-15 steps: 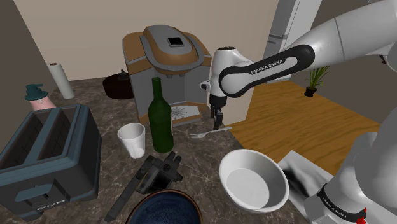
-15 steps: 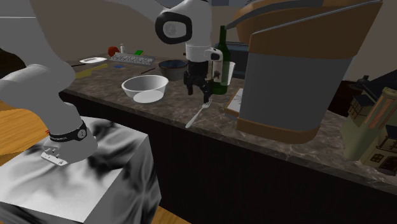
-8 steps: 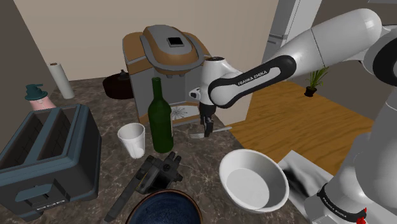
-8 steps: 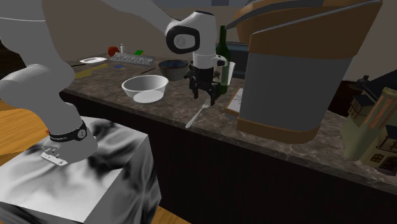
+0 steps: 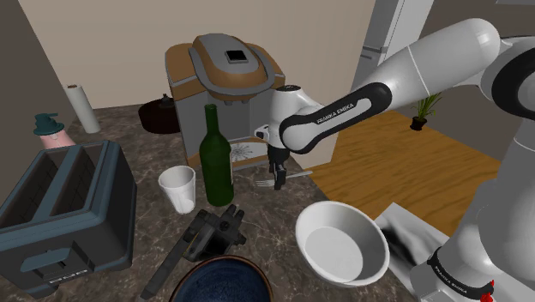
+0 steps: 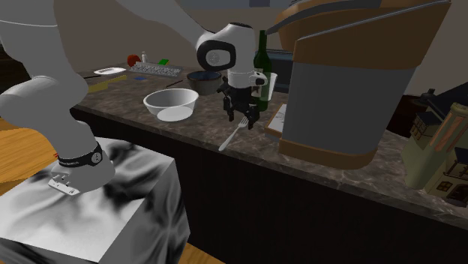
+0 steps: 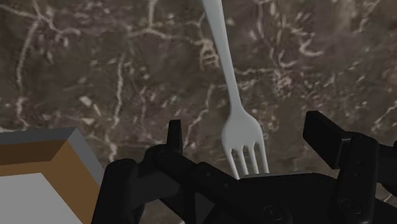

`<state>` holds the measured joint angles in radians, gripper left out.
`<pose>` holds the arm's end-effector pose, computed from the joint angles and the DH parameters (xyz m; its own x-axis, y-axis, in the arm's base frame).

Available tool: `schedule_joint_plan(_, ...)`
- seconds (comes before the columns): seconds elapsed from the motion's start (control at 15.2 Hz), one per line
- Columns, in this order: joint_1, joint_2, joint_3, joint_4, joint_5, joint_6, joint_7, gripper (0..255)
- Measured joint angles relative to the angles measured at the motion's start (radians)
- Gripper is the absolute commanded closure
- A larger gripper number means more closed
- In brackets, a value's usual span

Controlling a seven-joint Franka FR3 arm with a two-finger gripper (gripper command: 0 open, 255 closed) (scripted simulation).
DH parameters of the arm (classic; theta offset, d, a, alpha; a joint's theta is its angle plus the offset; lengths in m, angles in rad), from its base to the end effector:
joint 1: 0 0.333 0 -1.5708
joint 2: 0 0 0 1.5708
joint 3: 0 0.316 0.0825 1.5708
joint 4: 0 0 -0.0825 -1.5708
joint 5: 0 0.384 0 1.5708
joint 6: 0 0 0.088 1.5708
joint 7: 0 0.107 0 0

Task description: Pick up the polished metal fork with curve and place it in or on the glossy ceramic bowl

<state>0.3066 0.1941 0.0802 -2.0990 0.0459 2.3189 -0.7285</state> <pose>0.5328 0.2170 0.3309 0.4687 0.8818 0.0521 0.8833 -0.4683 -0.0203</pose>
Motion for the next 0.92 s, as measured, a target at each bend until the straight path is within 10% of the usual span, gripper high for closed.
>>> schedule_joint_plan(0.13, 0.000, 0.000, 0.000, 0.000, 0.000, 0.000, 0.000, 0)
schedule_joint_plan(0.2, 0.000, 0.000, 0.000, 0.000, 0.000, 0.000, 0.000, 255)
schedule_joint_plan(0.92, 0.000, -0.005, 0.000, 0.003, 0.000, -0.004, 0.001, 255)
